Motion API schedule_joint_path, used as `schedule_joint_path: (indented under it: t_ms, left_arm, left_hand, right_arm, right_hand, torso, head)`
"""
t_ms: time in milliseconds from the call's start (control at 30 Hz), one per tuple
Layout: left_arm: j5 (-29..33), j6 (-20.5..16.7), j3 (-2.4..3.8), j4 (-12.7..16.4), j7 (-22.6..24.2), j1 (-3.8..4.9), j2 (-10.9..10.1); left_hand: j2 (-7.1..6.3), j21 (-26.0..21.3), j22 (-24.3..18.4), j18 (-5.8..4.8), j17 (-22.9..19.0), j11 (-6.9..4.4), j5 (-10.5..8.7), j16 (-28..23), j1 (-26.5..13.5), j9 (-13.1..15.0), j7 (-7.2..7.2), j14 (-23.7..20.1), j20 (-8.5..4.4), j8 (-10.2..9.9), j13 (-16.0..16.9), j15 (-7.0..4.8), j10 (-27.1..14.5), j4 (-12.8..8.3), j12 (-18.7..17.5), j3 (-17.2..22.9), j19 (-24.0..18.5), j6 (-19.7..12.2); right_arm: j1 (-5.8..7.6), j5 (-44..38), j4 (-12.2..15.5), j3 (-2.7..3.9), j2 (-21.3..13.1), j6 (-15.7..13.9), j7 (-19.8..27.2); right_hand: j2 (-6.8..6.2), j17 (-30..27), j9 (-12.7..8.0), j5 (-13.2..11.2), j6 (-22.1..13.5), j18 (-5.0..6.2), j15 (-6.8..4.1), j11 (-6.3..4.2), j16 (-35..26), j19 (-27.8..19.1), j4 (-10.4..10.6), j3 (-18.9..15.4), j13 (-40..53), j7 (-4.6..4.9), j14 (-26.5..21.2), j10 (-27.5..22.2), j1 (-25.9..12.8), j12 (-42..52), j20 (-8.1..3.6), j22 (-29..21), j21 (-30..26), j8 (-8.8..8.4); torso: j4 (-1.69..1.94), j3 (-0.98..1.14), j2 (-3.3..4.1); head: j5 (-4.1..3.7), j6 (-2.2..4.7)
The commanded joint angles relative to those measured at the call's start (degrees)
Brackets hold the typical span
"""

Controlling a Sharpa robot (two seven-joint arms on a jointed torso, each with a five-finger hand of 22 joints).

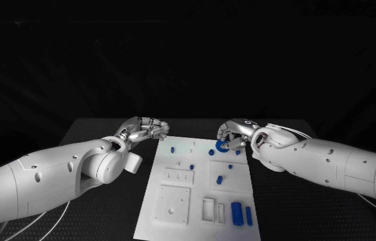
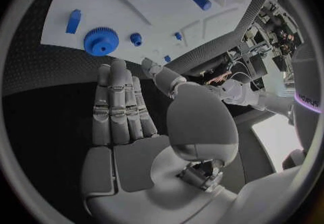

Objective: Assemble the parts on the task board

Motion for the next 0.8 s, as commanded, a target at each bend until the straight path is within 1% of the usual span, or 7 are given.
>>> schedule_joint_path:
  t_ms: [33,133,167,233,400,600,800]
  left_arm:
    - [-0.4,1.4,0.06,0.1,0.8,0.05,0.1]
    - [-0.4,1.4,0.06,0.1,0.8,0.05,0.1]
    - [-0.4,1.5,0.06,0.1,0.8,0.05,0.1]
    - [-0.4,1.5,0.06,0.1,0.7,0.05,0.2]
    - [-0.4,1.7,0.06,0.0,0.6,0.05,0.2]
    - [-0.4,1.8,0.07,0.1,0.4,0.06,0.1]
    - [-0.4,1.7,0.08,0.5,0.4,0.07,-0.1]
  left_hand:
    - [-0.02,0.0,1.0,0.91,0.1,0.02,-0.22,-0.2,-0.7,-0.1,-0.08,0.4,-0.04,-0.2,-0.1,-0.09,0.4,0.0,-0.4,-0.3,0.2,0.5]
    - [-0.02,0.0,1.0,0.90,0.1,0.03,-0.22,-0.3,-0.7,-0.1,-0.08,0.4,-0.04,-0.3,-0.1,-0.09,0.4,0.1,-0.4,-0.3,0.2,0.5]
    - [-0.01,0.0,1.0,0.89,0.1,0.03,-0.23,-0.3,-0.8,-0.1,-0.07,0.4,-0.05,-0.3,-0.1,-0.09,0.4,0.1,-0.4,-0.4,0.2,0.5]
    - [-0.01,0.0,1.0,0.89,0.1,0.03,-0.23,-0.3,-0.8,-0.2,-0.07,0.4,-0.05,-0.3,-0.1,-0.09,0.4,0.1,-0.4,-0.4,0.2,0.5]
    - [-0.01,0.0,1.0,0.87,0.1,0.04,-0.24,-0.4,-0.9,-0.2,-0.04,0.4,-0.06,-0.3,-0.1,-0.09,0.4,0.2,-0.6,-0.5,0.2,0.5]
    - [0.03,0.0,1.0,0.85,0.1,0.05,-0.24,-0.4,-1.0,-0.3,-0.02,0.4,-0.07,-0.4,-0.2,-0.09,0.4,0.3,-0.7,-0.5,0.2,0.5]
    - [0.06,0.0,1.0,0.84,0.1,0.06,-0.23,-0.5,-1.1,-0.4,0.01,0.4,-0.08,-0.5,-0.2,-0.09,0.5,0.4,-0.8,-0.6,0.2,0.5]
  right_arm:
    - [-0.07,-6.2,0.0,0.04,0.4,-0.7,-2.3]
    - [-0.07,-7.3,-0.1,0.05,0.9,-1.1,-3.0]
    - [-0.09,-7.7,-0.2,0.05,1.1,-1.2,-3.2]
    - [-0.10,-8.1,-0.2,0.05,1.3,-1.4,-3.6]
    - [-0.11,-9.0,0.0,0.05,1.8,-1.5,-4.1]
    - [-0.27,-9.7,-0.4,0.06,2.5,-1.4,-4.5]
    - [-0.59,-10.5,-0.5,0.06,2.9,-0.5,-4.8]
  right_hand:
    - [-0.71,0.7,-0.1,-0.3,0.2,1.10,0.07,-0.05,1.1,0.9,0.2,-0.3,-0.2,-0.08,0.7,0.2,0.0,-0.5,-0.32,1.5,1.0,-0.39]
    - [-0.90,1.3,-0.1,-0.4,0.3,1.10,0.03,-0.07,2.1,1.3,0.2,-0.1,-0.2,-0.23,0.9,0.3,-0.1,-0.8,-0.60,1.5,1.9,-0.58]
    - [-0.97,1.4,-0.1,-0.5,0.4,1.10,0.02,-0.08,2.4,1.4,0.2,-0.1,-0.3,-0.24,0.9,0.4,-0.1,-0.9,-0.69,1.5,2.2,-0.63]
    - [-1.49,1.8,-0.2,-1.7,0.4,1.10,0.00,-0.09,3.0,1.5,0.7,0.9,-0.3,-0.24,0.9,0.4,0.1,-1.1,-0.84,1.5,2.8,-0.79]
    - [-2.15,2.0,-0.2,-1.9,0.5,1.10,0.02,-0.07,3.6,1.4,1.1,1.9,-0.4,-0.23,0.7,0.5,-0.2,-1.3,-0.87,1.5,3.4,-0.97]
    - [-2.39,2.2,-0.2,-1.9,0.6,1.10,0.01,-0.08,4.0,1.4,1.3,2.4,-0.5,-0.23,0.7,0.5,-0.3,-1.3,-0.96,1.5,3.9,-1.06]
    - [-2.56,2.6,-0.1,-1.9,0.8,1.10,-0.08,-0.16,5.0,1.7,1.5,2.9,-0.6,-0.27,0.9,0.6,-0.5,-1.4,-1.22,1.5,4.9,-1.13]
  torso:
    - [0.20,-0.04,1.23]
    - [0.31,-0.07,1.64]
    - [0.33,-0.11,1.74]
    - [0.39,-0.15,1.94]
    - [0.53,-0.24,2.46]
    - [0.57,-0.38,2.82]
    - [0.80,-0.47,3.43]
  head:
    - [0.02,0.04]
    - [0.00,0.20]
    - [-0.01,0.19]
    - [-0.07,0.21]
    - [-0.09,0.48]
    - [-0.03,0.66]
    - [-0.07,0.66]
